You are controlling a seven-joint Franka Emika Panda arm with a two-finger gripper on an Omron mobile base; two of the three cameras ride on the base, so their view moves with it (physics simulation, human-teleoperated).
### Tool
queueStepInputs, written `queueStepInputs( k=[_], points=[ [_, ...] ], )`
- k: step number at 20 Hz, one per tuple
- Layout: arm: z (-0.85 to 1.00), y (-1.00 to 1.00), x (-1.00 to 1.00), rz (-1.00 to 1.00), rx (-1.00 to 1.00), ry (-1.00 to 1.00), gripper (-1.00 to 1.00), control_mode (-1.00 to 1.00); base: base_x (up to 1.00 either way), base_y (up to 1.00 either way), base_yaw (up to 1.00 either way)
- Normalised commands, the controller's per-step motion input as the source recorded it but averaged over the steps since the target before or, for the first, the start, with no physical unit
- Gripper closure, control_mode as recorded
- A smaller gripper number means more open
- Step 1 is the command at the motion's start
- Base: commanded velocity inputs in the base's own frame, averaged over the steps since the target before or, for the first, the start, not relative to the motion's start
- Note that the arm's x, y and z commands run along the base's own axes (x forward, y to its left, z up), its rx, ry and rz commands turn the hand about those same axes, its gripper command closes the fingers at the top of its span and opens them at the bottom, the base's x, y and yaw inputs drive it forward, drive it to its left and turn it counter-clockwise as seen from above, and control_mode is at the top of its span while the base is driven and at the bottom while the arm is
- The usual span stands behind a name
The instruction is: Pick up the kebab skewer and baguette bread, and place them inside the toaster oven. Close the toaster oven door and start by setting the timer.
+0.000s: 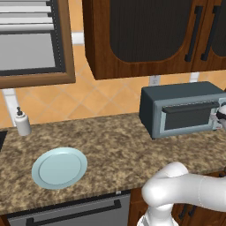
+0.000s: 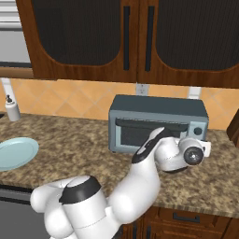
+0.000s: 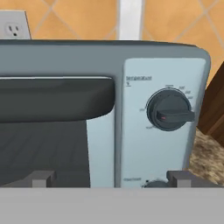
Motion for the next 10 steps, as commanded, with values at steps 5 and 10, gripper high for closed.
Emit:
queueStepInputs(
  k=[5, 10],
  points=[
    [-0.16, -0.14, -0.04, 0.0, -0.01, 0.01, -1.0, -1.0, 0.0, 0.0, 0.0],
    [-0.26, -0.13, 0.0, 0.0, 0.0, -0.03, -1.0, -1.0, 0.0, 0.0, 0.0]
  ],
)
